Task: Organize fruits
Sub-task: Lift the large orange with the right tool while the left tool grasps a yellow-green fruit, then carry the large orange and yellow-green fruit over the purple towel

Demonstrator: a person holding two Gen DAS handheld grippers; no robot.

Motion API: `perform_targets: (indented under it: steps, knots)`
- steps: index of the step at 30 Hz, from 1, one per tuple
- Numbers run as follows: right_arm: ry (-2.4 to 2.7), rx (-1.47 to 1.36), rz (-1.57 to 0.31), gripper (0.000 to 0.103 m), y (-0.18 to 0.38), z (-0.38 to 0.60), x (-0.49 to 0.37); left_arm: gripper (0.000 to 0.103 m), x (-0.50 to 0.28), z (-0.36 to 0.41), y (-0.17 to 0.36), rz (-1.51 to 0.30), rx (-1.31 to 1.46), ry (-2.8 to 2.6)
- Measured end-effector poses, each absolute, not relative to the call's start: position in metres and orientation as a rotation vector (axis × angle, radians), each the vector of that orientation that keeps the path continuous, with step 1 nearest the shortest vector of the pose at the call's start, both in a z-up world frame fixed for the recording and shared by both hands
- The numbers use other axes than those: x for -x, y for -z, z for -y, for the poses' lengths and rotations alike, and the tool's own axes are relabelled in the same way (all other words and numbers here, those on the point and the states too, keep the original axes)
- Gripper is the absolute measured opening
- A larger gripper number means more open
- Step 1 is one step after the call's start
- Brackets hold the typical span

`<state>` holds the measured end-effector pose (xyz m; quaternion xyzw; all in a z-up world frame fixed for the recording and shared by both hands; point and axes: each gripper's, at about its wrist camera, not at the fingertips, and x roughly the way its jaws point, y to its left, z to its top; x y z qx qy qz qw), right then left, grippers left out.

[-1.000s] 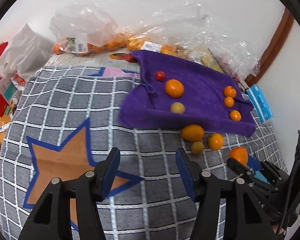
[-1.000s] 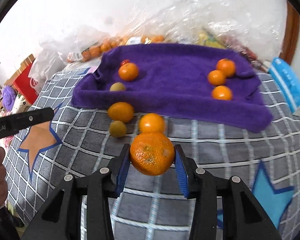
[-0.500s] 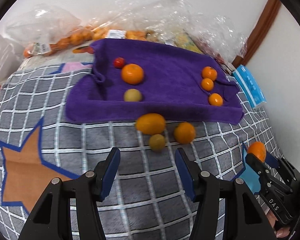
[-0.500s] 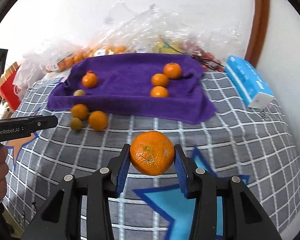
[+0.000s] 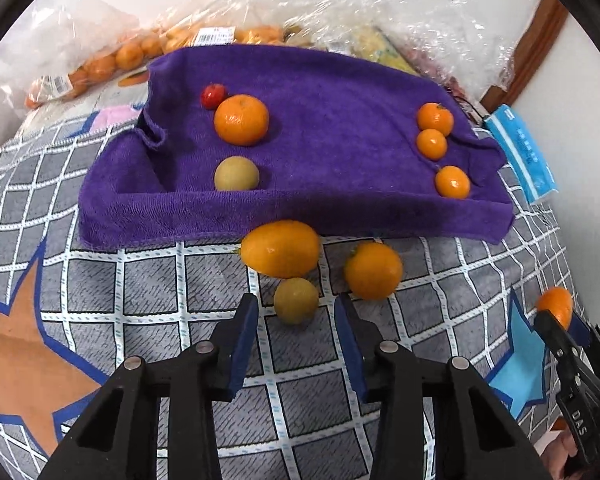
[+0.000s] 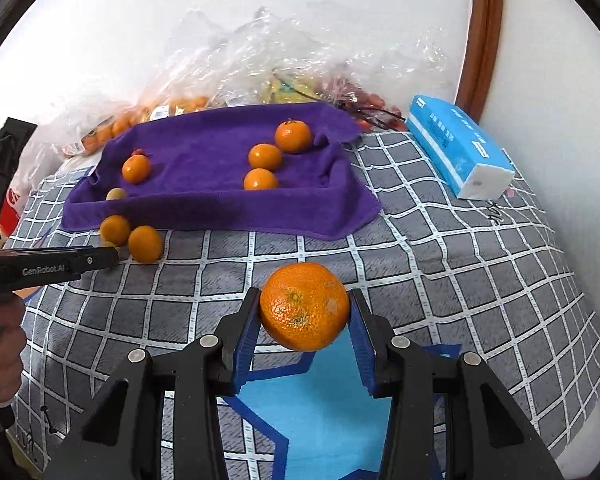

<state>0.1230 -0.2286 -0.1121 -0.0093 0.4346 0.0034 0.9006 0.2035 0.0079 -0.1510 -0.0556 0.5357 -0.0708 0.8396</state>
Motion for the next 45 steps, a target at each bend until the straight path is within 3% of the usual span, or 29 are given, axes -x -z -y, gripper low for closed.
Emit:
perform_targets:
  steps: [4,27,45]
  knots:
    - [-0.008,0.022,-0.901,0.043,0.112,0.228,-0.124,0.023,-0.208,-0.009,0.157,-1.147,0.142,0.141]
    - [-0.043,0.058,-0.811,0.043,0.061,0.195,-0.120,0.023,-0.176,-0.038,0.086,-1.012,0.122,0.130]
    - [0.016,-0.028,-0.788,0.043,0.041,0.232,-0.103,0.023,-0.159,-0.048,0.051,-0.945,0.059,0.074]
